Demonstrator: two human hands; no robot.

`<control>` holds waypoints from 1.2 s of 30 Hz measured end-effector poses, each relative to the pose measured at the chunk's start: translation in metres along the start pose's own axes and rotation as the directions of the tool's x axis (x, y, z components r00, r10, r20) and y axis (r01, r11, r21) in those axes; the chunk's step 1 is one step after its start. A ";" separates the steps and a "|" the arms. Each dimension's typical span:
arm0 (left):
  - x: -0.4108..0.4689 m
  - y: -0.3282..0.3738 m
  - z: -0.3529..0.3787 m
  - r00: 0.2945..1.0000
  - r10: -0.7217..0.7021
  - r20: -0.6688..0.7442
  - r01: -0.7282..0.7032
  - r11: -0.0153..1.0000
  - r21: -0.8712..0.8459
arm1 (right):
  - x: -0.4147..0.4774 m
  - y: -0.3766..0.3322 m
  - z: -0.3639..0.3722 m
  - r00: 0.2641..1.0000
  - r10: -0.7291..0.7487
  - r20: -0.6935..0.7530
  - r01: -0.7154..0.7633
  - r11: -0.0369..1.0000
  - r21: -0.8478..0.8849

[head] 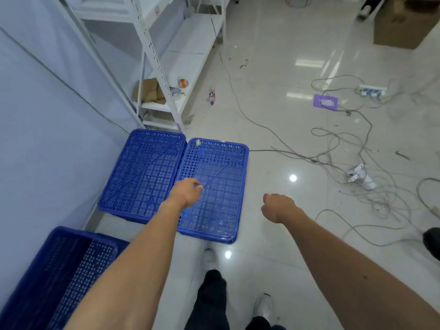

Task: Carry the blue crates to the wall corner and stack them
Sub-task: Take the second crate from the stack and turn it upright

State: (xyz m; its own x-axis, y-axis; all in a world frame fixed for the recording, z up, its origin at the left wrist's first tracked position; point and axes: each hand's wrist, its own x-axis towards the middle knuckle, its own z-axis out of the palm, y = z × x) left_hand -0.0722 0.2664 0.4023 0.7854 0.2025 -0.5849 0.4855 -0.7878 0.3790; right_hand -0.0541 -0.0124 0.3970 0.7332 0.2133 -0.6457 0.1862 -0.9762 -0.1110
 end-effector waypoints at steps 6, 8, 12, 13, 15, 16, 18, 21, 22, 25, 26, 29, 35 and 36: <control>0.137 -0.052 0.004 0.995 0.039 0.095 -0.053 0.986 0.160 | 0.119 -0.049 0.041 0.993 0.021 0.113 -0.026 0.999 0.046; 0.182 -0.076 0.015 0.995 0.028 0.096 -0.048 0.976 0.212 | 0.163 -0.059 0.062 0.992 0.015 0.124 -0.026 0.996 0.086; 0.257 -0.125 0.057 0.993 -0.015 0.117 -0.023 0.949 0.316 | 0.242 -0.061 0.119 0.984 0.068 0.162 -0.089 0.988 0.126; 0.275 -0.136 0.072 0.993 -0.012 0.117 -0.029 0.939 0.343 | 0.262 -0.059 0.136 0.982 0.096 0.165 -0.119 0.984 0.135; 0.306 -0.155 0.102 0.996 0.004 0.094 -0.039 0.927 0.374 | 0.300 -0.055 0.168 0.975 0.149 0.165 -0.175 0.973 0.154; 0.319 -0.163 0.118 0.997 0.009 0.080 -0.038 0.927 0.373 | 0.317 -0.053 0.183 0.969 0.179 0.172 -0.208 0.964 0.168; 0.338 -0.177 0.144 0.998 0.022 0.060 -0.043 0.927 0.372 | 0.343 -0.052 0.205 0.943 0.273 0.191 -0.313 0.922 0.227; 0.358 -0.199 0.179 0.998 -0.012 0.070 -0.015 0.925 0.380 | 0.372 -0.053 0.234 0.910 0.359 0.205 -0.410 0.852 0.325; 0.361 -0.206 0.187 0.997 -0.024 0.069 -0.004 0.924 0.381 | 0.377 -0.053 0.242 0.909 0.370 0.191 -0.415 0.842 0.344; 0.368 -0.227 0.210 0.998 -0.025 0.060 -0.004 0.894 0.448 | 0.393 -0.050 0.264 0.903 0.395 0.168 -0.429 0.830 0.357; 0.368 -0.231 0.214 0.998 -0.020 0.051 -0.006 0.884 0.467 | 0.395 -0.049 0.267 0.902 0.400 0.166 -0.433 0.827 0.360; 0.365 -0.236 0.223 1.000 0.021 0.018 -0.027 0.869 0.494 | 0.400 -0.047 0.277 0.901 0.411 0.141 -0.432 0.809 0.399; 0.357 -0.242 0.223 0.996 0.043 -0.077 -0.002 0.882 0.472 | 0.400 -0.046 0.284 0.914 0.396 0.088 -0.397 0.831 0.390; 0.358 -0.243 0.223 0.996 0.035 -0.086 0.011 0.879 0.476 | 0.400 -0.043 0.285 0.912 0.400 0.084 -0.399 0.828 0.394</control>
State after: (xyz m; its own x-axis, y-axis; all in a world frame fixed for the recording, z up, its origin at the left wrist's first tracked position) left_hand 0.0050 0.4004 -0.0594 0.8321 0.2245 -0.5072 0.2525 -0.9675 -0.0140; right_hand 0.0450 0.1041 -0.0714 0.6889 -0.1996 -0.6968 -0.3966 -0.9085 -0.1319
